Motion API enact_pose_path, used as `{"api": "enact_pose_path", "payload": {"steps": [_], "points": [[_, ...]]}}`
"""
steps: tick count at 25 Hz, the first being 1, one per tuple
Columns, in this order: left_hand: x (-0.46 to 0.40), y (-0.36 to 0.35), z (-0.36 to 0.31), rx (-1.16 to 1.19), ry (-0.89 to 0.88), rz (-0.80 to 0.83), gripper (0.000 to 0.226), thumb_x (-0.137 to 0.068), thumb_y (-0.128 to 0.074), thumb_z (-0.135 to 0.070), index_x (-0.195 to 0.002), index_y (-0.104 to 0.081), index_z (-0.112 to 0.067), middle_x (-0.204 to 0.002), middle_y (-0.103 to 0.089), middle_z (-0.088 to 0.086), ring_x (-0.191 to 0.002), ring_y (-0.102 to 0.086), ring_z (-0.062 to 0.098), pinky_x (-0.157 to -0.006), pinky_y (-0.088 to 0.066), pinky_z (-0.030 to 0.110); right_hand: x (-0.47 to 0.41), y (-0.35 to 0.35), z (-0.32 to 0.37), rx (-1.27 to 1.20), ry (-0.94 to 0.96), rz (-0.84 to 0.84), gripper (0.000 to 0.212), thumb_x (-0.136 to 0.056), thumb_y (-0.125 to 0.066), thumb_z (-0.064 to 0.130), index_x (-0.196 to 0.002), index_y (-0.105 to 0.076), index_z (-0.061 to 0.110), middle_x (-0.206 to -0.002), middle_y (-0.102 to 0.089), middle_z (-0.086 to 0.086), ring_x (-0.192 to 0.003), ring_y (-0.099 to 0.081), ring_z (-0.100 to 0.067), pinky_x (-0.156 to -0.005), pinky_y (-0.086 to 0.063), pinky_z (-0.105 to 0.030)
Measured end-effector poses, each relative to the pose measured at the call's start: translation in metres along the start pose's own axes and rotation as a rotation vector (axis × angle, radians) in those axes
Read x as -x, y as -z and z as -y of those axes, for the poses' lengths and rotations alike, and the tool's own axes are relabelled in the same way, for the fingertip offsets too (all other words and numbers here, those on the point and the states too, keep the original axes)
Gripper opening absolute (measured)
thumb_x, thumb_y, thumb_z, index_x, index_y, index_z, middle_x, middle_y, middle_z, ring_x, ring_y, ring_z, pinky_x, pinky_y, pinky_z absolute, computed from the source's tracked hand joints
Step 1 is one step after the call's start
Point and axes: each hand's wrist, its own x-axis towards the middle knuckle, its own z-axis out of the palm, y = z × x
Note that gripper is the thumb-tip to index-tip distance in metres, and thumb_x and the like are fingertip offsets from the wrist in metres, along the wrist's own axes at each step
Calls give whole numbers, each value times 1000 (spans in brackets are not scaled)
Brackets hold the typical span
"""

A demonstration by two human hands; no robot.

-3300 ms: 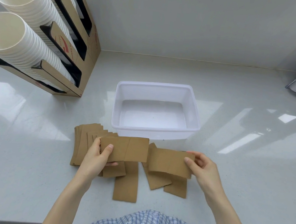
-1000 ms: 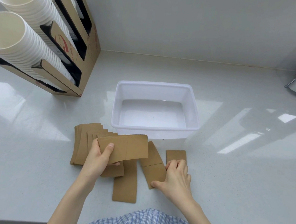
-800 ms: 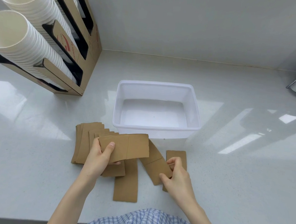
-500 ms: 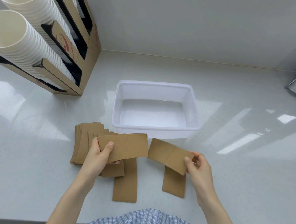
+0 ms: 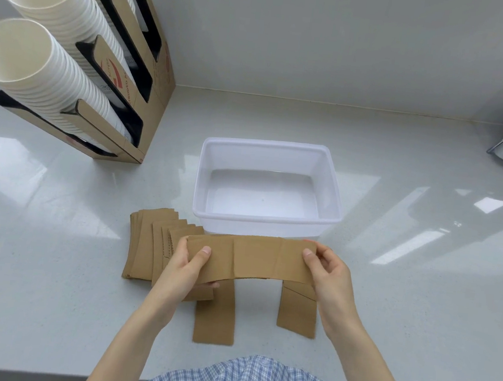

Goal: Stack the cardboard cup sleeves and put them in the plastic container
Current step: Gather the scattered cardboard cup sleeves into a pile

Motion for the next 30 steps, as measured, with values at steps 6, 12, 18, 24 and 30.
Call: {"api": "enact_pose_path", "payload": {"steps": [6,12,18,24,30], "points": [[4,-13,0,48,35,64,25,-94,-30,-34,-103,-49,-20,-98,-61,1,-56,-66,7,-61,-58,30,3,-23,-10,337,181,-58,11,-84,-61,22,-94,-59,26,-85,-58,2,-84,-56,-18,-80,-46,-26],[6,-17,-1,-16,-14,66,24,-91,-43,-28,-113,-39,-19,-103,-59,0,-75,-65,14,-52,-56,21,5,-25,-10,428,238,-29,18,-84,-61,23,-102,-60,25,-76,-50,7,-75,-50,-7,-68,-38,-2],[1,-11,3,-85,-42,15,37,-91,-46,-22,-124,-33,-12,-94,-60,-6,-52,-66,8,-49,-51,14,14,2,-18,905,-10,-43,58,-85,-50,49,-126,-39,9,-124,-46,-8,-113,-47,-22,-92,-41,-34],[-1,-6,2,-93,-55,-6,29,-91,-44,-21,-118,-35,-16,-92,-60,-8,-52,-65,4,-50,-54,15,24,5,-28,1371,-155,-11,77,-72,-58,61,-117,-36,3,-121,-36,-12,-114,-37,-27,-91,-38,-37],[-2,-5,3,-90,-43,-30,25,-91,-45,-22,-114,-36,-19,-92,-59,-6,-51,-65,2,-63,-58,27,16,3,-26,1014,-87,26,47,-83,-61,23,-113,-28,10,-111,-55,-13,-97,-55,-28,-83,-44,-37]]}}
